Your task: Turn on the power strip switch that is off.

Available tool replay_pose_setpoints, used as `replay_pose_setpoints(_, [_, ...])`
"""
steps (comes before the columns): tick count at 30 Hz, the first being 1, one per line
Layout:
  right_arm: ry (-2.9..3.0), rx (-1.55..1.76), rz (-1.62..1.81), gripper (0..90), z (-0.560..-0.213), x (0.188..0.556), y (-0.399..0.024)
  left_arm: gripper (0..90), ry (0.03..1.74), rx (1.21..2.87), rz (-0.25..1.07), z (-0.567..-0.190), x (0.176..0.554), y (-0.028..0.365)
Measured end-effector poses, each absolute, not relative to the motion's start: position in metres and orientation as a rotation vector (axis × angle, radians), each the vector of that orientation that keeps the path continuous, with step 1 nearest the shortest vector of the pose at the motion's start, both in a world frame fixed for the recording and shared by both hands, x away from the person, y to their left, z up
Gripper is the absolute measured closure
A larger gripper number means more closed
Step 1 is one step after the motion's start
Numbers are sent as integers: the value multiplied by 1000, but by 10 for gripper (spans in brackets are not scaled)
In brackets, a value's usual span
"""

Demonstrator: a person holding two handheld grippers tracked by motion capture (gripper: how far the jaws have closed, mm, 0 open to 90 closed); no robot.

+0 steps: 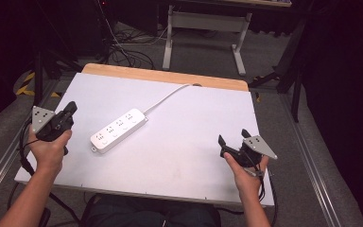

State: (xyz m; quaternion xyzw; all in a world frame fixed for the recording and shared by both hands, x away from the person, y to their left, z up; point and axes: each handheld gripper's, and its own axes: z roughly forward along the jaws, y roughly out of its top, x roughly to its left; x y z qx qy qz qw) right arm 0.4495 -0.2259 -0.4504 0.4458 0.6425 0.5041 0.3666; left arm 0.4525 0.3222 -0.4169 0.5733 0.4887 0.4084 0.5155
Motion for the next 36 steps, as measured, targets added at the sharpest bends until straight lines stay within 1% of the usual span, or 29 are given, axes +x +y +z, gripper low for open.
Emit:
replay_pose_setpoints(2, [1651, 1144, 1297, 109, -451, 450, -226, 792, 1169, 1378, 975, -417, 452, 323])
replay_pose_setpoints(3, [1651, 1144, 1297, 109, -451, 450, -226, 792, 1170, 1377, 974, -417, 453, 323])
replay_pose_setpoints(6, [1651, 1144, 1297, 108, -451, 450, -226, 733, 1173, 1369, 974, -418, 453, 324])
replay_pose_setpoints(7, [1651, 1146, 1296, 109, -451, 450, -226, 699, 1175, 1368, 976, -418, 453, 325])
replay_pose_setpoints(16, [1654, 1154, 1294, 110, -451, 450, -226, 638, 1195, 1366, 988, -419, 454, 325])
replay_pose_setpoints(17, [1655, 1154, 1293, 111, -451, 450, -226, 606, 1202, 1366, 984, -419, 454, 325])
replay_pose_setpoints(18, [1655, 1154, 1293, 111, -451, 450, -226, 606, 1210, 1363, 983, -419, 455, 325])
replay_pose_setpoints(19, [1655, 1155, 1293, 111, -451, 450, -226, 558, 1211, 1362, 980, -419, 455, 326])
replay_pose_setpoints(21, [1653, 1157, 1293, 111, -451, 450, -225, 525, 1220, 1364, 971, -419, 456, 327])
replay_pose_setpoints(22, [1653, 1157, 1293, 111, -451, 450, -225, 525, 1222, 1363, 969, -419, 457, 327])
replay_pose_setpoints(27, [1655, 1155, 1294, 112, -451, 450, -225, 446, 1224, 1366, 953, -420, 458, 327])
replay_pose_setpoints(28, [1655, 1155, 1294, 112, -451, 450, -225, 446, 1223, 1370, 947, -420, 458, 327])
replay_pose_setpoints(31, [1655, 1154, 1296, 112, -451, 450, -226, 371, 1218, 1380, 931, -420, 459, 327])
replay_pose_setpoints(32, [1655, 1154, 1296, 112, -451, 450, -226, 371, 1216, 1381, 926, -420, 459, 327])
replay_pose_setpoints(36, [1655, 1152, 1294, 112, -451, 450, -225, 305, 1223, 1377, 925, -421, 460, 328])
